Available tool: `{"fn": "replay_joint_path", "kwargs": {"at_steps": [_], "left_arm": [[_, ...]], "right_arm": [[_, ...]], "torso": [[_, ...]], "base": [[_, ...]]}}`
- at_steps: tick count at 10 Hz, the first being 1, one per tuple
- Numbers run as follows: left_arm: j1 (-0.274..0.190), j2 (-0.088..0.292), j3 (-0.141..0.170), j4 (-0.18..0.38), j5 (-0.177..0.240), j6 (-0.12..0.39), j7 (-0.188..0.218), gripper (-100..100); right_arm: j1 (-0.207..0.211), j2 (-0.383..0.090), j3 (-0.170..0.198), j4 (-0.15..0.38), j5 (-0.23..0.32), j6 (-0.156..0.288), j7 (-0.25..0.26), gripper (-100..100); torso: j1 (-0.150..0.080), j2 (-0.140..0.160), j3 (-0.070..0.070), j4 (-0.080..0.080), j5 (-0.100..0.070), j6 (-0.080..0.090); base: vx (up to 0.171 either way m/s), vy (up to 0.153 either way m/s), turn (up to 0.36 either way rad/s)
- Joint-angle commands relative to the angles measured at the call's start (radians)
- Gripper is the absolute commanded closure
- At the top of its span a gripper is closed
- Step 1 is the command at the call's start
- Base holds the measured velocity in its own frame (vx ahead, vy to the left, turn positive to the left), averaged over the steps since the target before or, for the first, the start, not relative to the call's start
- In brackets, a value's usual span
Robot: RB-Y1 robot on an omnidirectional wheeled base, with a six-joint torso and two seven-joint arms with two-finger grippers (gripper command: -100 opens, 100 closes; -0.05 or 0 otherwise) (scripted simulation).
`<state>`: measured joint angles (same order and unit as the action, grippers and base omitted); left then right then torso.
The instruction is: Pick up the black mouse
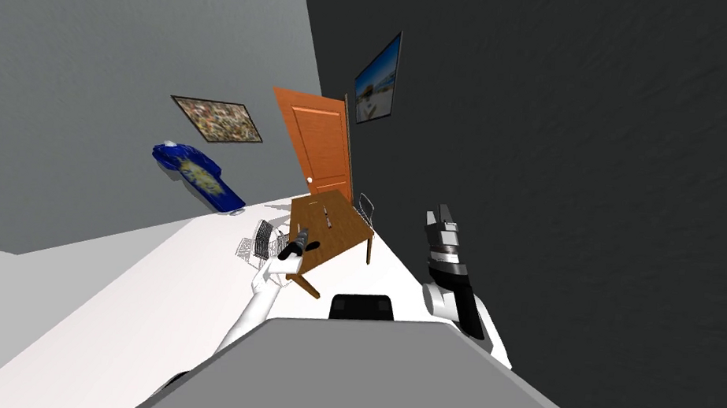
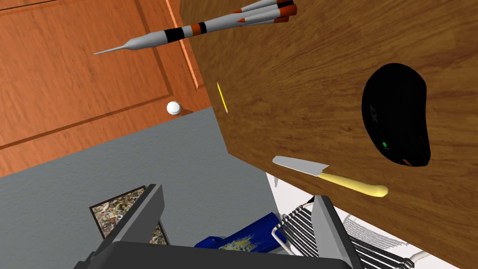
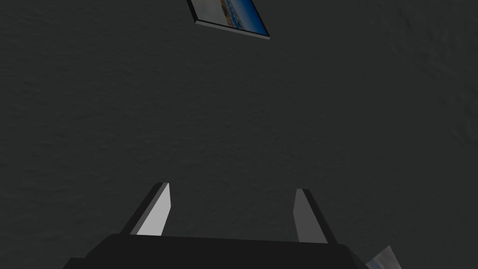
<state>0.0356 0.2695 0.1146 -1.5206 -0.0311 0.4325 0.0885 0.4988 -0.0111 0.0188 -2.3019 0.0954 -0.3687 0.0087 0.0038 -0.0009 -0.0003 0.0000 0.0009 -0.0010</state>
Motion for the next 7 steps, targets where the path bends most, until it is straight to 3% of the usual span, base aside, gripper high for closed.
{"fn": "replay_joint_path", "kwargs": {"at_steps": [1,3,4,7], "left_arm": [[-0.034,0.007,0.011,0.05,0.024,0.046,0.014,-100],[-0.034,0.007,0.011,0.068,0.024,0.046,0.014,-100],[-0.066,0.011,0.021,0.105,0.045,0.088,0.027,-100],[-0.097,0.014,0.031,0.173,0.067,0.128,0.04,-100]], "right_arm": [[0.0,0.0,0.0,0.0,0.0,0.0,0.0,0],[0.0,0.0,0.0,0.0,0.0,0.0,0.0,0],[0.0,0.0,0.0,0.0,0.0,0.0,0.0,0],[0.0,0.0,0.0,0.0,0.0,0.0,0.0,0]], "torso": [[0.0,0.0,0.0,0.0,0.0,0.0],[0.0,0.0,0.0,0.0,0.0,0.0],[-0.001,0.0,0.0,0.0,0.0,0.0],[0.001,-0.001,0.0,0.0,0.0,0.0]], "base": [[-0.014,0.043,-0.091],[-0.003,0.027,-0.027],[-0.006,0.026,-0.101],[0.001,0.039,-0.067]]}}
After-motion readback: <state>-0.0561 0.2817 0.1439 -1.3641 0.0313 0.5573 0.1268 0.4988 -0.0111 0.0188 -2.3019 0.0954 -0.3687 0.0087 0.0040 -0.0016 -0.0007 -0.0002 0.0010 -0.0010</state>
